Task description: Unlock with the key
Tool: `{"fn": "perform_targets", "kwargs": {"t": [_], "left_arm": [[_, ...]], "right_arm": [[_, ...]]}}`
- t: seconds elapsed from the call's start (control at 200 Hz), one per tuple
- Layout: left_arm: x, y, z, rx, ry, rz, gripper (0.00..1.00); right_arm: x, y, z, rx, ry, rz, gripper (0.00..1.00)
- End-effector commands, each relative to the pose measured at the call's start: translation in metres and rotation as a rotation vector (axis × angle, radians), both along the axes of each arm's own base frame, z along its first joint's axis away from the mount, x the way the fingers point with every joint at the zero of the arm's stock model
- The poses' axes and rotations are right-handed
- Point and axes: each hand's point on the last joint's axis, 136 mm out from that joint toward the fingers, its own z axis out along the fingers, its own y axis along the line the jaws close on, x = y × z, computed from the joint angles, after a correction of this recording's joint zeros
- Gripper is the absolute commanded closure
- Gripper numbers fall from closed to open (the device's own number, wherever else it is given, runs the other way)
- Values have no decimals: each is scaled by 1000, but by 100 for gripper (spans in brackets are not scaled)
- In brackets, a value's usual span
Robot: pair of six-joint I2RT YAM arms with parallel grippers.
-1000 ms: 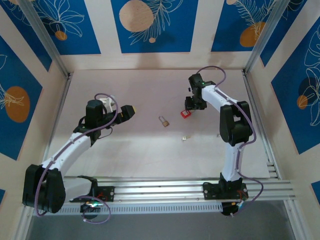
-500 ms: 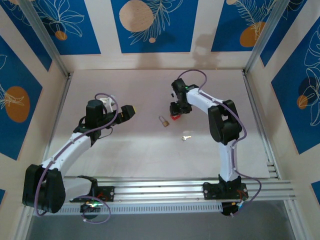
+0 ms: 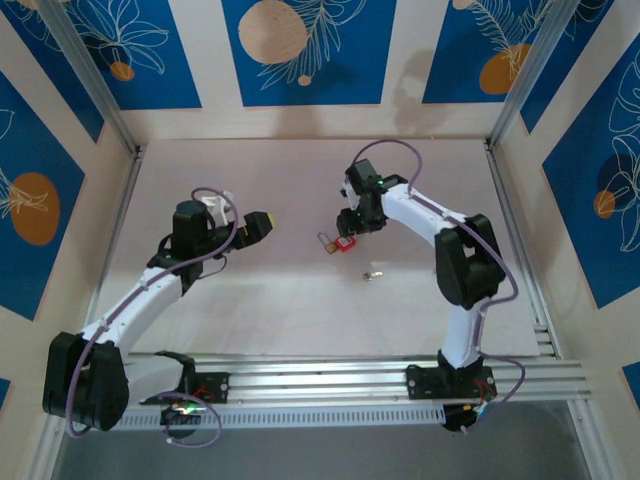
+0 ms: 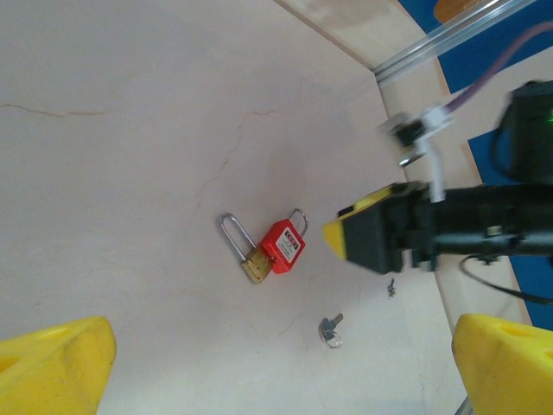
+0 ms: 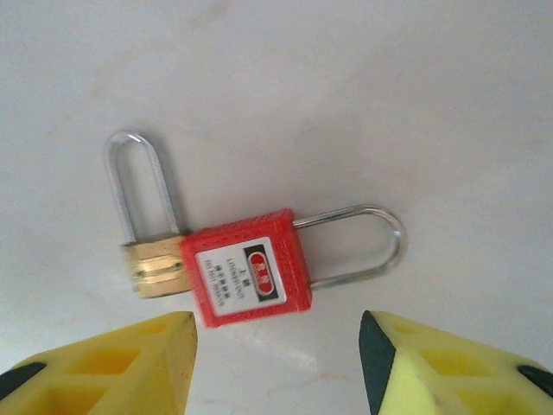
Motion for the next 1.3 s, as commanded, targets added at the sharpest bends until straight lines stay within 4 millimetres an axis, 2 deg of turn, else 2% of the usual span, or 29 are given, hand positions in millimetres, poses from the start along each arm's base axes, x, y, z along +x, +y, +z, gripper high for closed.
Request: {"fn": "perform_targets", "kwargs": {"t": [0.0,0.1,0.155,0.205,0.3,0.39,0.48,0.69,1.015,1.195,1.296], "left_arm": [[-6,-11,15,-21,-59,-38,0],[-13,-23,10,-25,-63,-71,0],[-17,-28,7,-15,-70,-87,0],[-20,-30,6,1,-84,-97,0],[-29,-35,6,26,-117,-111,0],[-36,-35,6,51,-146,-108,0],[-41,-36,0,57,-142,-110,0],[-48,-54,-19,75,-87,-166,1],[-47,-68,-22,88,-72,-203,1],[-46,-67,-22,103,-76,-202,1],[-45,-66,-23,116,-84,-197,1]], "right_arm": [[-16,-8,29,13,-37,-77,48],[-51,-14,6,0,31,-100,58],[-65,-20,-1,-12,47,-120,74],[-79,-18,-4,16,67,-123,82],[-105,-13,-11,51,110,-108,82],[-122,-21,-21,8,140,-110,79],[-132,-26,-30,-10,168,-119,71],[-134,-27,-45,-15,185,-133,67],[-118,-23,-56,-33,185,-137,73],[-117,-27,-56,-72,158,-134,83],[-115,-28,-52,-82,136,-128,92]]}}
